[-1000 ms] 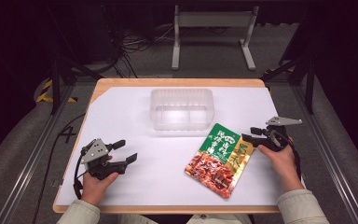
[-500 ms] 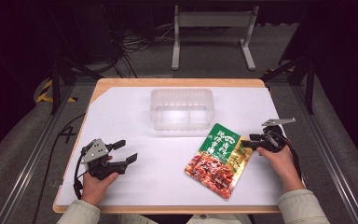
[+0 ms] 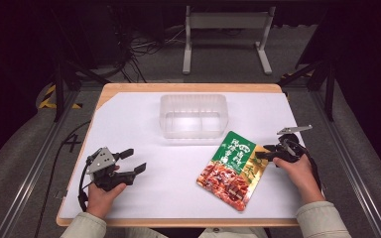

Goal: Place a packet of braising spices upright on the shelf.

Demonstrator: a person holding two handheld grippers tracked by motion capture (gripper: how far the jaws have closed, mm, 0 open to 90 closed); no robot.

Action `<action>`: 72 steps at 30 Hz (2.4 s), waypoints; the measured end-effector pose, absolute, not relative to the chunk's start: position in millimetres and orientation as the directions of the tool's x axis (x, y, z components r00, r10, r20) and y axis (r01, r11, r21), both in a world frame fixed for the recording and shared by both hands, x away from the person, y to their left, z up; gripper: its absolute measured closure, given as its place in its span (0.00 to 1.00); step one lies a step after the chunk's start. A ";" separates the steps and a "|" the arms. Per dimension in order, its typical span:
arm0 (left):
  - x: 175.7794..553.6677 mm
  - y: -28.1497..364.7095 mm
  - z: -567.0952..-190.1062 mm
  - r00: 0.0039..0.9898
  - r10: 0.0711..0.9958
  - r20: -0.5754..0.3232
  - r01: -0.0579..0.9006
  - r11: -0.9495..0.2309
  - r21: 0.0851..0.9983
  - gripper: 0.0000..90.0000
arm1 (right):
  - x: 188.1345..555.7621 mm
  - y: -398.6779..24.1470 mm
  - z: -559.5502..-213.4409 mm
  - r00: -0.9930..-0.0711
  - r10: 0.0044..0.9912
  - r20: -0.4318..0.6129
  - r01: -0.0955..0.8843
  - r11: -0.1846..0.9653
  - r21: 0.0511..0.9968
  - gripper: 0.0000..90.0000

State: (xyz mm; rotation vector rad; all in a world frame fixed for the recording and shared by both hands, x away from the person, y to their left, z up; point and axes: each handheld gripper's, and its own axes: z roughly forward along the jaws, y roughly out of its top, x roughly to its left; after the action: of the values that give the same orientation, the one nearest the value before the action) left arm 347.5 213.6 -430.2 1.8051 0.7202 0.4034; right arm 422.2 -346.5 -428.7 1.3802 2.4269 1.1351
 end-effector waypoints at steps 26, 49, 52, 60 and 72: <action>347.8 213.7 -430.3 0.756 0.650 -0.072 0.280 -0.223 0.934 0.32 | 407.5 -332.7 -419.1 -0.686 0.697 0.210 0.614 0.399 0.681 0.64; 349.0 213.0 -431.4 0.754 0.654 -0.070 0.285 -0.230 0.931 0.32 | 410.9 -326.4 -427.4 -0.699 0.705 0.117 0.586 0.472 0.659 1.00; 348.9 212.9 -431.5 0.752 0.655 -0.075 0.289 -0.226 0.930 0.32 | 411.3 -326.9 -427.2 -0.705 0.696 0.137 0.591 0.469 0.657 1.00; 348.7 213.5 -431.3 0.750 0.657 -0.075 0.289 -0.224 0.931 0.32 | 411.0 -327.6 -425.8 -0.720 0.681 0.130 0.572 0.477 0.668 1.00; 348.5 214.4 -431.0 0.748 0.659 -0.072 0.287 -0.223 0.932 0.32 | 404.2 -330.5 -402.5 -0.719 0.675 0.167 0.567 0.430 0.703 1.00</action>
State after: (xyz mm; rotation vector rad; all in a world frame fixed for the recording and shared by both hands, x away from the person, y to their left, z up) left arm 348.5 214.4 -431.0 1.8130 0.7369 0.4096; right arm 404.2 -330.5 -402.5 1.1083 2.5352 1.1637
